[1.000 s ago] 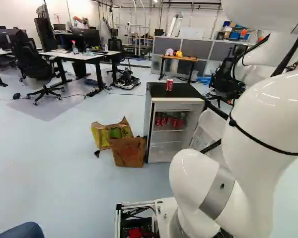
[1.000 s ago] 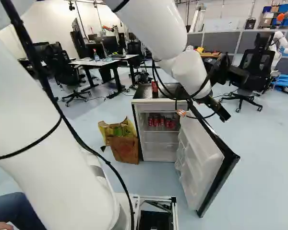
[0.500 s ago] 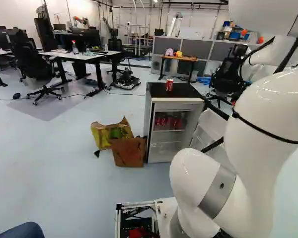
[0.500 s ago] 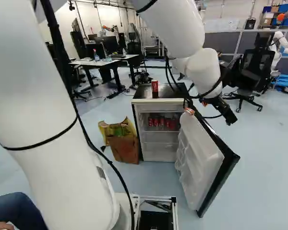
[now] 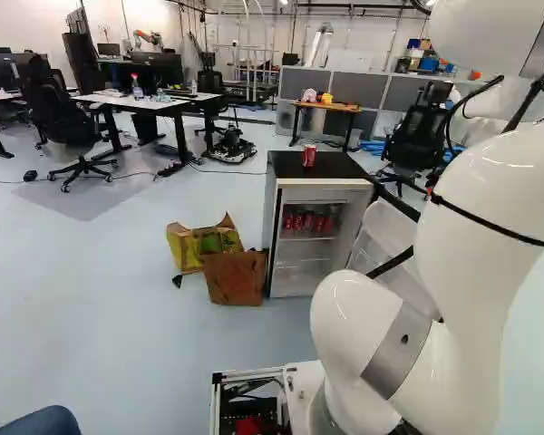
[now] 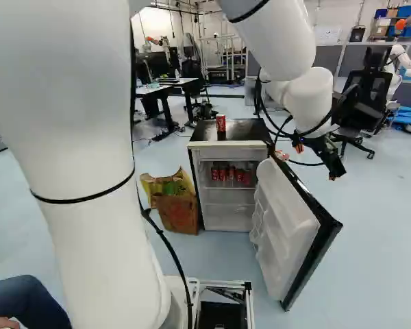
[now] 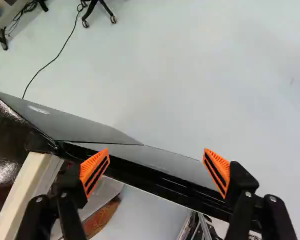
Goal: Grab a drink from the fridge
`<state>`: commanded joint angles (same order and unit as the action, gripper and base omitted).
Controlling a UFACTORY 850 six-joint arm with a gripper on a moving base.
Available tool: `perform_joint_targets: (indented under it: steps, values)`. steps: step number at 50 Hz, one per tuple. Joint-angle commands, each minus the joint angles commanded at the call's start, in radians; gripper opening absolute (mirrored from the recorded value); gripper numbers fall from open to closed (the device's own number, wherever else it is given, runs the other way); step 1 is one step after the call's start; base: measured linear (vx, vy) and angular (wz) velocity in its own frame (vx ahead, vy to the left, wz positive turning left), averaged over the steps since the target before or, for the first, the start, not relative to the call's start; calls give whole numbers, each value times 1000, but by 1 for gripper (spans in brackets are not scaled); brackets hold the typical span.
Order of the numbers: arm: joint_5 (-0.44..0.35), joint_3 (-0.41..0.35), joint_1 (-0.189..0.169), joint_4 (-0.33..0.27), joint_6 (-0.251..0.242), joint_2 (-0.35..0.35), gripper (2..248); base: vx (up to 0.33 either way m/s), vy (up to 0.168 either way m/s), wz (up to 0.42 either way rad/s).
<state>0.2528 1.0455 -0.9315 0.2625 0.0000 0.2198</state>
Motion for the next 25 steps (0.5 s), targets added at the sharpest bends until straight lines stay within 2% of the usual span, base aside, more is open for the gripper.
perform_joint_targets:
  steps: [25]
  values:
    - [90, 149, -7, 17, 0, 124, 247, 0, 0, 0]
